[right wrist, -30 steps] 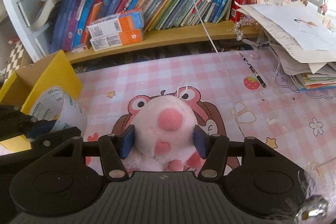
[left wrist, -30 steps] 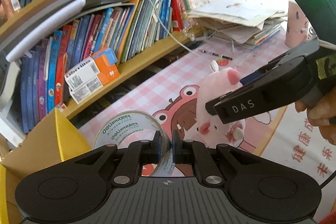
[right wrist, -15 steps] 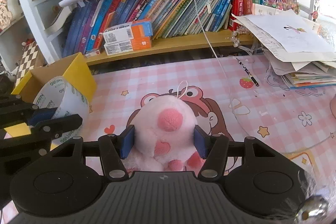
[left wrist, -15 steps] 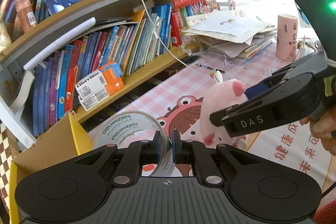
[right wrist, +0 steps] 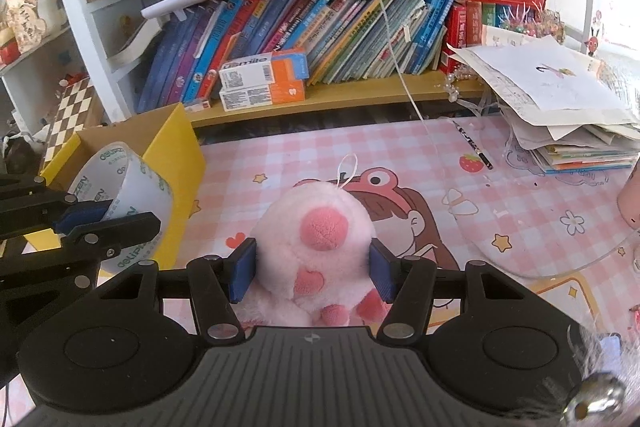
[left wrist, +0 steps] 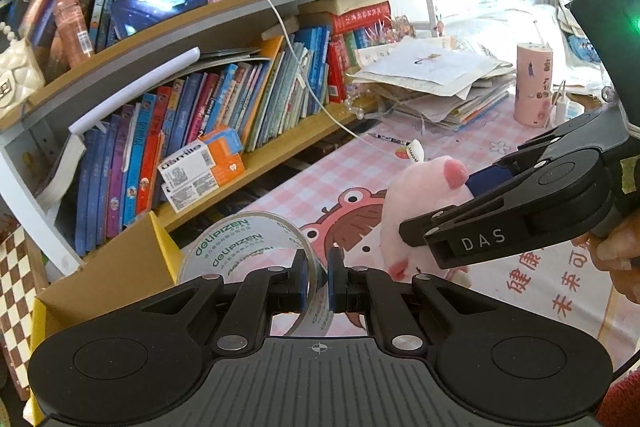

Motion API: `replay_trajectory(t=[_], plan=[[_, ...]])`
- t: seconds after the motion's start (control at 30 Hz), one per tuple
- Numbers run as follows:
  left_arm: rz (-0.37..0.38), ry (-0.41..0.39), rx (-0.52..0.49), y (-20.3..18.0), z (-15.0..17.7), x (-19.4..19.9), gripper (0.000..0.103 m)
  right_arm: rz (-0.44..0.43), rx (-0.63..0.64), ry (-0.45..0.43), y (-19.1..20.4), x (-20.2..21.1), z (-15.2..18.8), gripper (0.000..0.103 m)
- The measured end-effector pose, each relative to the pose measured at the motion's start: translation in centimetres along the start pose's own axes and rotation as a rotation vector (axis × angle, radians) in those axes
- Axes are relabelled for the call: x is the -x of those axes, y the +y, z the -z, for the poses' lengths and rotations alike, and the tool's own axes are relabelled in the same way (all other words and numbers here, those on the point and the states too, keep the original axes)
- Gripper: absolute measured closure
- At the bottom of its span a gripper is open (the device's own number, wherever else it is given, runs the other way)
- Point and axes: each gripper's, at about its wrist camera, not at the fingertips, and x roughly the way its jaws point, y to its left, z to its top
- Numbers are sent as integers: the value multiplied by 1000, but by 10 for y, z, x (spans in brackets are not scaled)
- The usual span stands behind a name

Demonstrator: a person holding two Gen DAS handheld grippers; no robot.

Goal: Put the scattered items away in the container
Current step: 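Lift and carry the pig in the right tool while the left carries the tape over the box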

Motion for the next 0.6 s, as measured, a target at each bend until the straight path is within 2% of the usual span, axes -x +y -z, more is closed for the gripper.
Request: replay_trajectory(t=[0.6], plan=[[-36, -35, 73, 48, 33, 48, 95, -45, 73, -15, 74, 19, 3, 47]])
